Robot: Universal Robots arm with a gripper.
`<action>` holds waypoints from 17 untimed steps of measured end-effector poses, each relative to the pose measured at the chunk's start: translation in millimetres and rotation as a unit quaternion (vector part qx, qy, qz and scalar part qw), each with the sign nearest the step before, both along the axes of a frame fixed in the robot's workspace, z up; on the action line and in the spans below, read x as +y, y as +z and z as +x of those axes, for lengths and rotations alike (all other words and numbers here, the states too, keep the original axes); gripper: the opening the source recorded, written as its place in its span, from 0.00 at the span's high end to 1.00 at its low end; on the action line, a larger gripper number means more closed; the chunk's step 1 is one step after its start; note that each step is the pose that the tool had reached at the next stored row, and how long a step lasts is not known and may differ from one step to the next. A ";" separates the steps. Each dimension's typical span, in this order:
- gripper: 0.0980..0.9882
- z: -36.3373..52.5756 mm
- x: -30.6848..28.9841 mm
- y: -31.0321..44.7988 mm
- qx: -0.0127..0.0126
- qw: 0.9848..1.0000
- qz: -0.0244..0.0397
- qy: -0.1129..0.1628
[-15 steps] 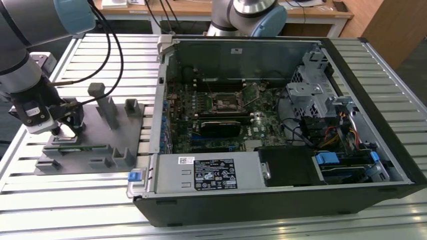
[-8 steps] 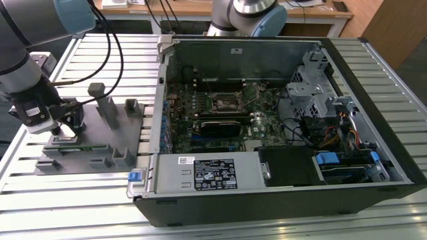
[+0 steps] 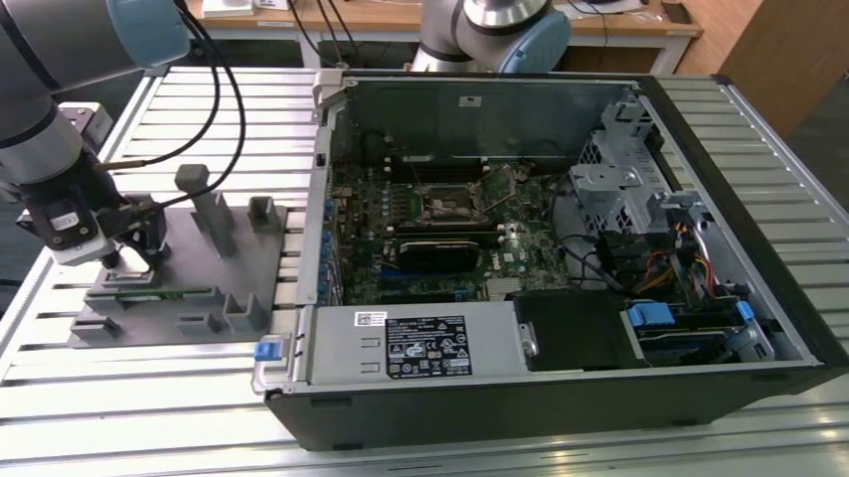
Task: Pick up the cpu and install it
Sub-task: 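Pick up the cpu and move it towards the insertion slot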
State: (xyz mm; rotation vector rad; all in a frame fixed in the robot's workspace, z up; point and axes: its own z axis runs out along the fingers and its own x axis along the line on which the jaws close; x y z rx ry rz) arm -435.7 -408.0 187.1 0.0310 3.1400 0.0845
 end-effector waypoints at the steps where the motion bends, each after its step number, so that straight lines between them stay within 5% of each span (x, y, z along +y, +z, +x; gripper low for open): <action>1: 0.52 0.0 0.0 0.0 0.000 1.000 0.000 0.000; 4: 0.44 0.0 0.0 0.0 0.000 1.000 0.000 0.000; 17: 0.44 -1.4 0.0 -0.9 0.000 1.000 0.000 0.000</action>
